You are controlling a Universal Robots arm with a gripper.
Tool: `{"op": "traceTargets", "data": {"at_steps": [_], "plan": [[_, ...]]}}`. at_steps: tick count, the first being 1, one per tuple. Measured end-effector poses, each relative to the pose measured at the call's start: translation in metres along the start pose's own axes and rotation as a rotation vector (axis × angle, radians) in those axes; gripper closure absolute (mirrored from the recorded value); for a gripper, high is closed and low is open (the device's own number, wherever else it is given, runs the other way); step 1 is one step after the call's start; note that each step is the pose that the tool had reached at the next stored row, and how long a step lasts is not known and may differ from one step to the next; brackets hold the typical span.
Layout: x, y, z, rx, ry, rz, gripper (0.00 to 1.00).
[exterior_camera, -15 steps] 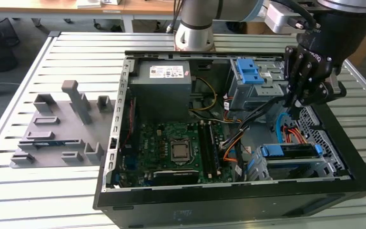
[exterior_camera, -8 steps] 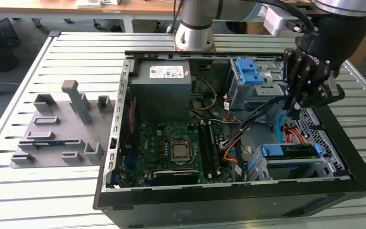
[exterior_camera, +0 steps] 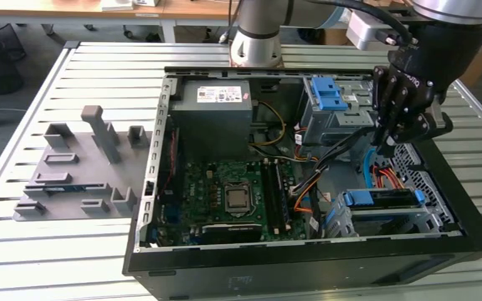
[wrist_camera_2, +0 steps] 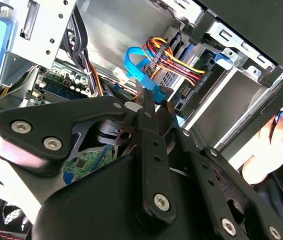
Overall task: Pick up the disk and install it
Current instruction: 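Insert the second disk wire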
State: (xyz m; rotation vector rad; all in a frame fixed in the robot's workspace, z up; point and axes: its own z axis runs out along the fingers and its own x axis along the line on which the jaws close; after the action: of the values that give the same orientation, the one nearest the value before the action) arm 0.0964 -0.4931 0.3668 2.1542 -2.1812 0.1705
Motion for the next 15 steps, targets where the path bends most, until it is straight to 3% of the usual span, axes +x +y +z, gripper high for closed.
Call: {"op": "traceTargets", "data": {"at_steps": [4,5,8,11,15], "plan": [[0.0000,0.0000,0.0004,0.0000,0.0020,0.000,0.76],[0.0000,0.0000,0.0005,0.0000,0.0021,0.000,0.83],[0.0000,0.0000,0.0007,0.0000,0.0020,0.000,0.83],[0.0003,0.0001,0.0012,-0.0001,-0.0063,0.000,0.83],[0.0003,0.0000,0.0014,-0.0001,-0.0053,0.000,0.83]]}}
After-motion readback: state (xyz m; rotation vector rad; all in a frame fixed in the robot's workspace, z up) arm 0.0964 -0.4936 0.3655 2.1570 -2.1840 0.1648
